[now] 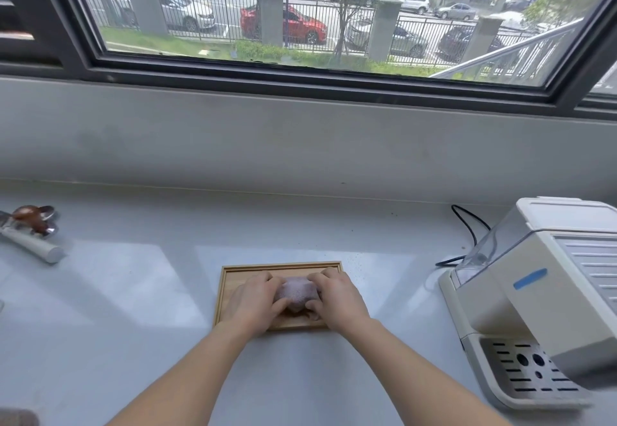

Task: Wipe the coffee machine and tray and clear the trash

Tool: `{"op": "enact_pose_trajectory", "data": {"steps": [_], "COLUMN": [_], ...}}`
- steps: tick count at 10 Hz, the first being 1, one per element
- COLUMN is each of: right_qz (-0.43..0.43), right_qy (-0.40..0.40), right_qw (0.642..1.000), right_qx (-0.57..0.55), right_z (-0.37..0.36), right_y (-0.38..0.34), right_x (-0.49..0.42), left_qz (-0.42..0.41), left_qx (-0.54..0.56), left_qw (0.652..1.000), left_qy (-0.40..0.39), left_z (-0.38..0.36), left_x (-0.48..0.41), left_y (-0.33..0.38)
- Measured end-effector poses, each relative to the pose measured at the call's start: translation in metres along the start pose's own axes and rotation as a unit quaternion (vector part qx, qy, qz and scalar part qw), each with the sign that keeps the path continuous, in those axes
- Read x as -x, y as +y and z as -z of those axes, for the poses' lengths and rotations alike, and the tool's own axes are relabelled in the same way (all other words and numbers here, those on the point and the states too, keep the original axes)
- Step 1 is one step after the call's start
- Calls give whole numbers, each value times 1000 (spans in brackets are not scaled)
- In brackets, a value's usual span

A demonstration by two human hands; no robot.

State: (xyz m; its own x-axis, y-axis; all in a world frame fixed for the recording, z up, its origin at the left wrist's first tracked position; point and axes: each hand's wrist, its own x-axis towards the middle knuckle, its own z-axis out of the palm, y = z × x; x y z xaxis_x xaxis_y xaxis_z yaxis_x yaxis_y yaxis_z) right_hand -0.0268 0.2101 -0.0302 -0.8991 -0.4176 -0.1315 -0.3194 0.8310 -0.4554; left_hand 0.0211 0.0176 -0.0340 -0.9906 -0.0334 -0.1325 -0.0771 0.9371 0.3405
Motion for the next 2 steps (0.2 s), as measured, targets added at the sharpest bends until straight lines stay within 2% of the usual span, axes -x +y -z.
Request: {"op": "enact_pose_trajectory", "data": {"steps": [2], "right_qz": [2], "right_qy": [32], "right_qw": [999], "right_qx": [14], "right_z": [16], "right_y": [-1], "right_x": [5], "left_qz": [-8], "left_qx": [-24], "left_qw": [999], "left_qy": [20], "left_z": [12], "left_x": [2], "left_y": [3]}}
